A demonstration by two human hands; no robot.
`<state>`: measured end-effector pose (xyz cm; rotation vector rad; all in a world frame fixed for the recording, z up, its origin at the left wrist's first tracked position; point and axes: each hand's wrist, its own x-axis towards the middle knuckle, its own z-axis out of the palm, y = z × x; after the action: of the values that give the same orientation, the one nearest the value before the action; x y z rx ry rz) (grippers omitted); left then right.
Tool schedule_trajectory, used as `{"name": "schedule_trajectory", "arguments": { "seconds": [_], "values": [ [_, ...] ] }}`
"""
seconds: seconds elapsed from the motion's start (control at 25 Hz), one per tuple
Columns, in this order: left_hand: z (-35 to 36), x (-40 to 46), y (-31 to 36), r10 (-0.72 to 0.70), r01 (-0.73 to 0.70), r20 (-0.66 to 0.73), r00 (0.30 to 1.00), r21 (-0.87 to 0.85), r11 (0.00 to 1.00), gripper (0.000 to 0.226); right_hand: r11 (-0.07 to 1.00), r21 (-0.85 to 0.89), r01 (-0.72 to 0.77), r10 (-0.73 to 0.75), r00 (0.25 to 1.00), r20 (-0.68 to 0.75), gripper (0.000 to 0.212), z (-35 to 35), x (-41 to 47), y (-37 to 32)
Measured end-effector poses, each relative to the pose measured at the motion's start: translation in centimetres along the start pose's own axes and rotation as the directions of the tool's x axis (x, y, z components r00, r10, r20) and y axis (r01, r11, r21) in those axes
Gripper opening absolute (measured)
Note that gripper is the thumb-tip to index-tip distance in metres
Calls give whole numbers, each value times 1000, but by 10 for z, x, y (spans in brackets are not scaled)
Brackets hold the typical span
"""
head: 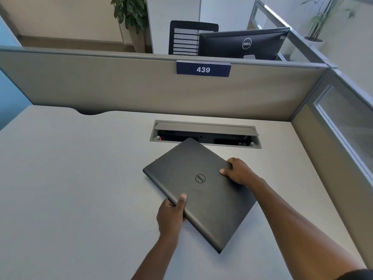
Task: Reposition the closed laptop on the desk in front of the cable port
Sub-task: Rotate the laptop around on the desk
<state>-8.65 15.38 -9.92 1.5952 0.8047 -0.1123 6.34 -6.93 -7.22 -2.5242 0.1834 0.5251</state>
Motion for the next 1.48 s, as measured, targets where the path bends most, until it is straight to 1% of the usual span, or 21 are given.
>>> {"name": "schedule_trajectory", "arguments": {
  "seconds": [0.08, 0.24, 0.44, 0.56, 0.68, 0.8, 0.92, 1.0, 1.08, 1.24, 1.36, 1.48],
  "values": [
    [-8, 11, 10, 44, -43, -8, 999, 94, 995, 43, 999, 27, -46, 46, 999, 10, 37, 3, -10, 6],
    [-22, 35, 35, 134, -132, 10, 991, 273, 953, 44, 977, 160, -137, 141, 990, -15, 39, 18, -38, 14],
    [-24, 70, 67, 238, -242, 66, 969, 438, 866, 38, 883, 405, -239, 273, 962, -28, 47, 47, -76, 15],
    [-17, 93, 88, 292, -328, 157, 944, 558, 762, 34, 832, 485, -271, 325, 945, -30, 47, 68, -98, 9],
    [-5, 112, 103, 313, -389, 235, 920, 643, 660, 30, 802, 506, -318, 382, 924, -26, 46, 87, -115, -1],
    [12, 128, 113, 335, -446, 307, 891, 738, 507, 27, 752, 565, -338, 418, 908, -13, 38, 101, -125, -9],
    [25, 145, 118, 335, -499, 383, 861, 767, 404, 22, 676, 651, -344, 469, 883, -21, 38, 119, -132, -20],
    [34, 156, 119, 319, -527, 428, 845, 764, 371, 19, 634, 682, -364, 512, 859, -17, 39, 130, -134, -29],
    [44, 164, 118, 310, -552, 463, 830, 759, 346, 19, 596, 712, -371, 521, 854, 8, 41, 139, -135, -37],
    [64, 174, 117, 310, -603, 523, 794, 744, 288, 27, 407, 839, -361, 528, 842, 107, 45, 149, -136, -52],
    [77, 179, 119, 339, -656, 570, 748, 715, 243, 30, 362, 863, -352, 521, 844, 126, 50, 148, -132, -57],
    [90, 181, 121, 383, -715, 622, 683, 675, 180, 26, 308, 872, -380, 515, 837, 183, 49, 145, -124, -59]
  ]
}}
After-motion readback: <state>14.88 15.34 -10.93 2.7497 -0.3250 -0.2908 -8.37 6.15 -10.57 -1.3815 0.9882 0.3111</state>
